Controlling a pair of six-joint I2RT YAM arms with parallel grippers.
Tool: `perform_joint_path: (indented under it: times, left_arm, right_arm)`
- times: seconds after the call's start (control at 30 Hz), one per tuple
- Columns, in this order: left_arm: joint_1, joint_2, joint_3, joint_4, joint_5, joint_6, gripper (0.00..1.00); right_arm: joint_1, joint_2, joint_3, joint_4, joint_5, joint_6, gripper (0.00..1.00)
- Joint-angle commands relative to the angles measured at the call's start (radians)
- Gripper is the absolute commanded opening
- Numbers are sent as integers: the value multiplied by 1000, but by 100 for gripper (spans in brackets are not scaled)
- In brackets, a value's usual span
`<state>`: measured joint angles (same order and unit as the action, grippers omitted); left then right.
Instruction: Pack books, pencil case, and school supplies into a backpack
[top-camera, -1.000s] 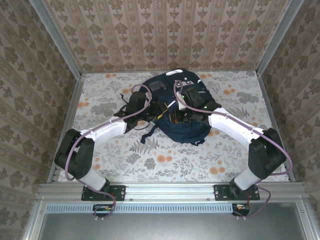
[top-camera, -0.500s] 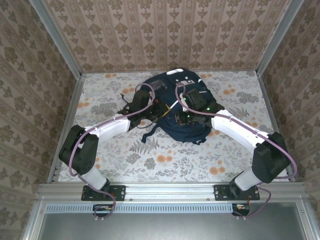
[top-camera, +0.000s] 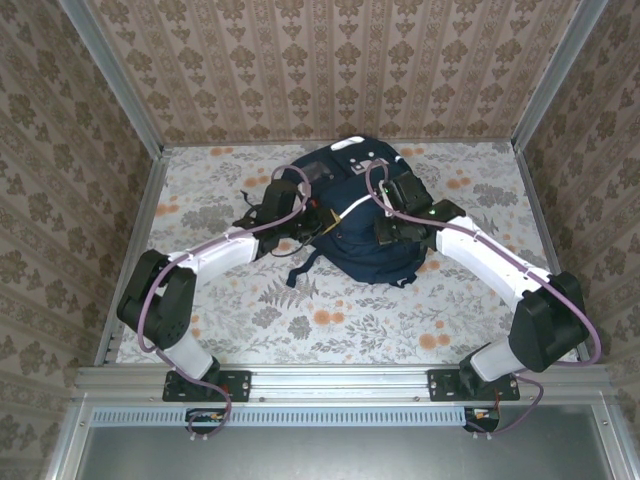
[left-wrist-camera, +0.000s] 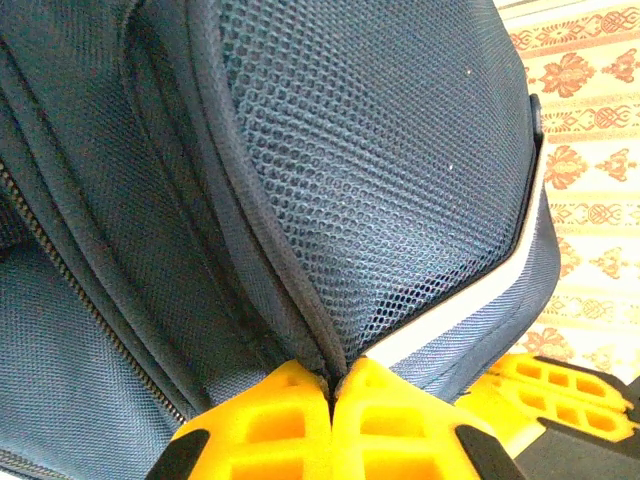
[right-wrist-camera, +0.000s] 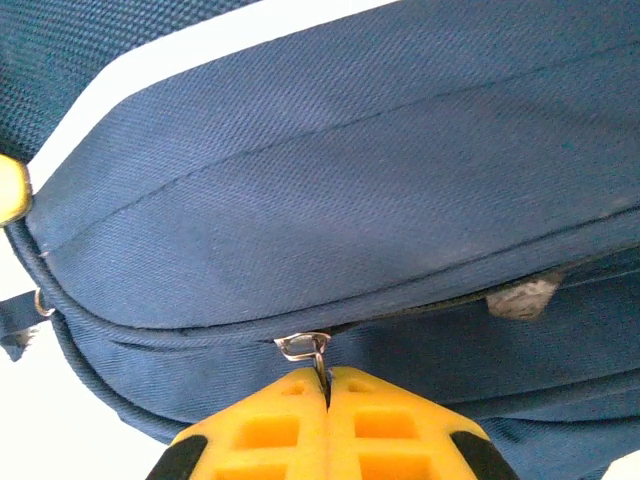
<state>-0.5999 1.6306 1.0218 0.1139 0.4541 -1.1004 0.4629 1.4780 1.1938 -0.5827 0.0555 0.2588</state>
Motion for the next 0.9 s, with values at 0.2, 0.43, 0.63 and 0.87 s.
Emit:
perform_joint_path:
  times: [0.2, 0.43, 0.63, 0.87]
  left_arm:
    - [123, 3, 60, -224, -98, 156, 0]
    - [183, 32, 119, -264, -86, 209, 0]
    - [248, 75, 197, -326, -61, 287, 0]
    - [275, -13, 197, -406, -125, 309, 40]
  right_arm:
    - [-118, 38, 71, -97, 295, -36, 0]
    - [-155, 43, 90, -99, 234, 12, 0]
    - [-137, 43, 70, -55, -71, -31, 0]
    - [3, 72, 64, 36, -329, 6, 0]
